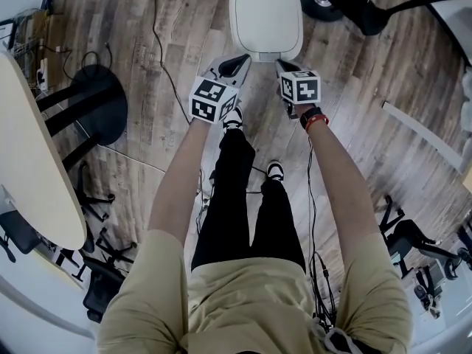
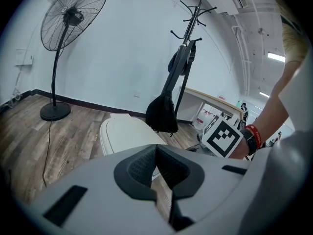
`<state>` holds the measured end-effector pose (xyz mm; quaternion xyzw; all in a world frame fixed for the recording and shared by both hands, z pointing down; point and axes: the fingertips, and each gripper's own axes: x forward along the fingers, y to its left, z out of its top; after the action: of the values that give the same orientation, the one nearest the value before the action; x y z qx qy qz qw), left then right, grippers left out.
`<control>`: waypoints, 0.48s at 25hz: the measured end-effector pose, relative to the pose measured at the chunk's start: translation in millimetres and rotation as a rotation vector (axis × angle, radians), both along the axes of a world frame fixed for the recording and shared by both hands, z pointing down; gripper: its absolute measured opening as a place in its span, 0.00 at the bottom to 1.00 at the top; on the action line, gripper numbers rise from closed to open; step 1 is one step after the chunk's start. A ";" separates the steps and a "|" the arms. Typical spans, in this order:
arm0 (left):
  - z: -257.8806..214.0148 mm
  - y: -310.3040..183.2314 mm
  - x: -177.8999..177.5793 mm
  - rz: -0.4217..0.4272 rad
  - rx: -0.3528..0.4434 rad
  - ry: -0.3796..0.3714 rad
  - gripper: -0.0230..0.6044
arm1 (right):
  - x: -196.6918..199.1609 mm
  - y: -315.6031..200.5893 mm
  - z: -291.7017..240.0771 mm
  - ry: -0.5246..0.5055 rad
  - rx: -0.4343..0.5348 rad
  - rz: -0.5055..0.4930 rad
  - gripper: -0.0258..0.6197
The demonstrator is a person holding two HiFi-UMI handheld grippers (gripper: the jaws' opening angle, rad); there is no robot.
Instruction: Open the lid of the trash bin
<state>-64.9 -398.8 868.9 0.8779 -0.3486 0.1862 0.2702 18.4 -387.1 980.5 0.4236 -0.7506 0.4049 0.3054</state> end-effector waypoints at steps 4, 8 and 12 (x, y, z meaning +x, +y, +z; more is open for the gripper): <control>1.5 2.4 3.0 0.004 -0.005 0.001 0.07 | -0.8 0.2 2.2 -0.014 -0.007 -0.003 0.04; 5.3 5.0 1.6 0.000 -0.013 -0.004 0.07 | 1.4 0.0 -0.1 0.007 -0.015 -0.003 0.04; 5.4 4.7 -0.1 -0.006 -0.016 0.003 0.07 | -0.5 1.8 2.5 0.009 -0.021 -0.031 0.04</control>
<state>-65.0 -394.1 874.4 0.8750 -0.3493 0.1871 0.2781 17.9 -385.3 983.1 0.4105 -0.7512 0.4062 0.3196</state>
